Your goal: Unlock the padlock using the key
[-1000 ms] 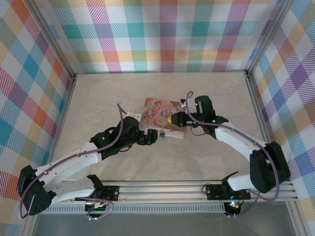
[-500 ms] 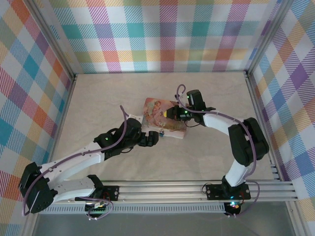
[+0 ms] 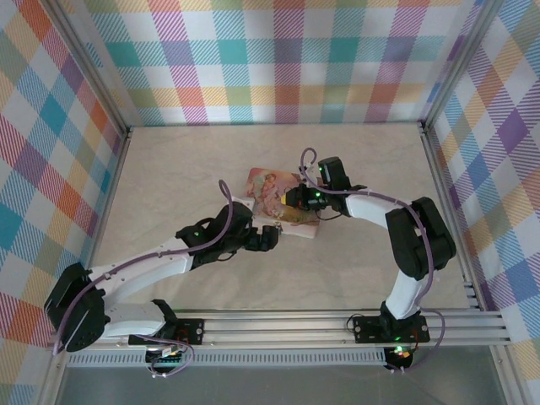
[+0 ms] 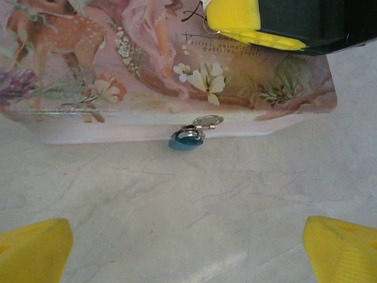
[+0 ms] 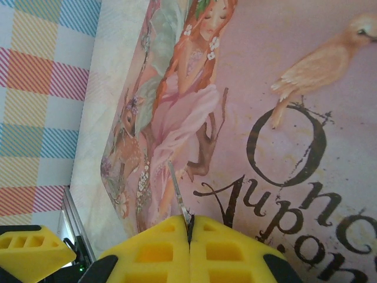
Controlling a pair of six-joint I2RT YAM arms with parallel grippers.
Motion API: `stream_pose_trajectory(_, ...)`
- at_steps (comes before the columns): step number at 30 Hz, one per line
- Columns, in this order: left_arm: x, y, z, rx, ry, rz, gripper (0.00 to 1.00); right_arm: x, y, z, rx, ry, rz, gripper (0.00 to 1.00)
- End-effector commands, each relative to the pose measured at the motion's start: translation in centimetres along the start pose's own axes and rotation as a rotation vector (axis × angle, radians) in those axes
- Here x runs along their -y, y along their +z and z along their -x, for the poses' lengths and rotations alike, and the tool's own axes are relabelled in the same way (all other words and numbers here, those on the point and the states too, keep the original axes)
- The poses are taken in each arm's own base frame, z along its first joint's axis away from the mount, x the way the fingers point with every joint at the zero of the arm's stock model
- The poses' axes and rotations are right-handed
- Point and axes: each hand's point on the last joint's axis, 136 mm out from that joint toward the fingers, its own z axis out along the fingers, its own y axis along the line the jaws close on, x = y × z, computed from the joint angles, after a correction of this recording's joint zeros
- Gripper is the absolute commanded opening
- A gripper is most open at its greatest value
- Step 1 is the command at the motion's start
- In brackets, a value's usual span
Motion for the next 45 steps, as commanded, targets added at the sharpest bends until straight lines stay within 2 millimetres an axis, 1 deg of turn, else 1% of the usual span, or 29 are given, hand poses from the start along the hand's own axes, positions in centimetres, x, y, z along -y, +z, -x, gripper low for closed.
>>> stream_pose_trajectory(1,-0.3,0.8,0.5,0.04,0.017,0.001,1.0,2.5,0.3,-2.6,-0.057,0.038,-0.063,0.0)
stream_pose_trajectory(5,-0.1,1.7,0.2,0.041,0.026,-0.012,0.99,3.3,0.3,-3.4,-0.07,0.049,-0.083,0.0)
stream_pose_trajectory(9,0.4,3.1,-0.4,0.031,0.047,-0.052,0.93,3.7,0.5,-4.0,-0.082,0.061,-0.086,0.0)
stream_pose_trajectory(12,0.7,4.1,-1.0,0.023,0.068,-0.07,0.91,3.8,0.5,-4.4,-0.084,0.072,-0.083,0.0)
stream_pose_trajectory(14,0.8,4.7,-1.3,0.019,0.082,-0.073,0.91,3.8,0.4,-4.4,-0.081,0.073,-0.082,0.0)
stream_pose_trajectory(19,0.8,5.5,-1.3,0.035,0.104,-0.076,0.9,3.9,0.4,-4.4,-0.082,0.069,-0.094,0.0)
stream_pose_trajectory(33,1.0,8.5,-1.9,0.021,0.1,-0.09,0.89,4.1,0.3,-4.7,-0.092,0.061,-0.112,0.0)
stream_pose_trajectory(38,1.1,9.3,-2.2,0.013,0.084,-0.088,0.86,4.0,0.2,-4.7,-0.091,0.057,-0.113,0.0)
stream_pose_trajectory(45,0.9,10.0,-1.9,0.049,0.056,-0.092,0.82,3.9,0.2,-4.7,-0.093,0.054,-0.11,0.0)
